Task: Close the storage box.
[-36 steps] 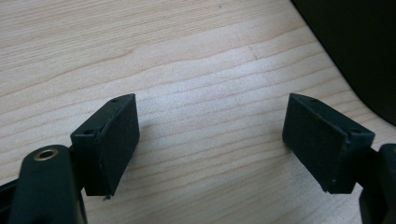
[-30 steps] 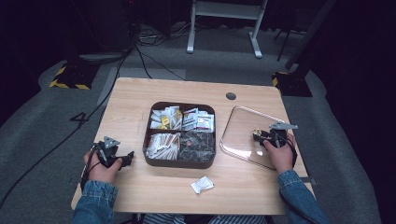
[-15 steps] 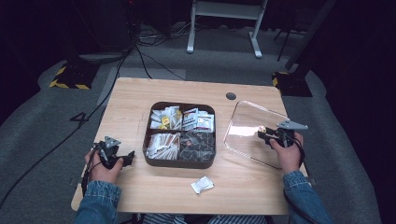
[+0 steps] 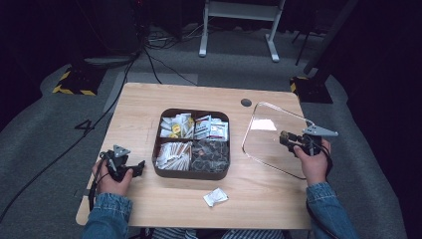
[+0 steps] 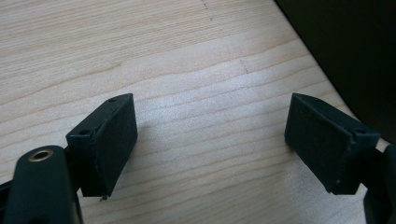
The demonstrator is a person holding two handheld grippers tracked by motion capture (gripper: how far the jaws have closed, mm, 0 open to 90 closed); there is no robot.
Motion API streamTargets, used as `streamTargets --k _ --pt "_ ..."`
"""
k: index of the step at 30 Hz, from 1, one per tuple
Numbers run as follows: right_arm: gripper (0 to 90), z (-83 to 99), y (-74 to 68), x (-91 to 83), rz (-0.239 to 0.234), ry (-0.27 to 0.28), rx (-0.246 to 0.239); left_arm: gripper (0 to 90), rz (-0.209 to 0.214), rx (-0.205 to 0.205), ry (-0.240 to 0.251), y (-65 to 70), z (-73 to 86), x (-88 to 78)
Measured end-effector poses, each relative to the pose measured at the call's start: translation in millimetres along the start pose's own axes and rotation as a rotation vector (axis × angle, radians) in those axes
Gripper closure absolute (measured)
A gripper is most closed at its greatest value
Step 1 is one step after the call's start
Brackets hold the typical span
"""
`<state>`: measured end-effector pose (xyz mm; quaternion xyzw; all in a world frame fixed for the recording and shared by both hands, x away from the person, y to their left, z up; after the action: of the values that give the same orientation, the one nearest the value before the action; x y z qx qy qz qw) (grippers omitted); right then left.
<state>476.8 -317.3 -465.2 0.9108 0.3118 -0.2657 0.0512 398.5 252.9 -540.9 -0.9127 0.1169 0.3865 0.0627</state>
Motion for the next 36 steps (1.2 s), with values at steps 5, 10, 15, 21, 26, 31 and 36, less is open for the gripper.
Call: streamTargets --k 5,10,15,21,26,31,36 --pt "59.5 -6.7 -4.3 -2.7 -0.014 0.004 -0.018 17.4 -0.001 -0.001 0.000 0.4 -0.2 0.1" --pt "59.5 -12.8 -9.0 -1.5 -0.023 -0.004 -0.035 17.4 -0.002 -0.001 0.000 0.7 -0.3 0.3" --pt "59.5 -21.1 -15.4 -0.5 -0.043 0.001 -0.047 17.4 -0.003 0.000 0.000 0.7 -0.3 0.3" --pt "59.5 -31.7 -26.3 5.3 -0.071 -0.001 -0.072 17.4 -0.003 0.000 0.000 0.7 -0.3 0.3" --pt "59.5 -41.0 -37.4 13.7 -0.091 -0.001 -0.102 17.4 0.000 0.004 0.000 1.0 -0.3 0.3" --pt "59.5 -51.8 -49.8 23.6 -0.126 0.004 -0.127 17.4 0.000 0.004 0.000 1.0 -0.3 0.3" --pt "59.5 -62.3 -65.4 36.0 -0.166 0.004 -0.160 17.4 0.001 0.004 0.000 1.0 -0.3 0.2"
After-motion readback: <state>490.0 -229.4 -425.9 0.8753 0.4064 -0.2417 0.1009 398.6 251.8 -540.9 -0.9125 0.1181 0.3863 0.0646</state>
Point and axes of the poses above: each handheld gripper's, and its own axes: x roughly forward along the jaws, z roughly out of its underside, y roughly to its right, the point moved 5 cm from there along x, roughly forward along the jaws, and after that the axes turned 4 degrees about -z, right-handed, at the moved point
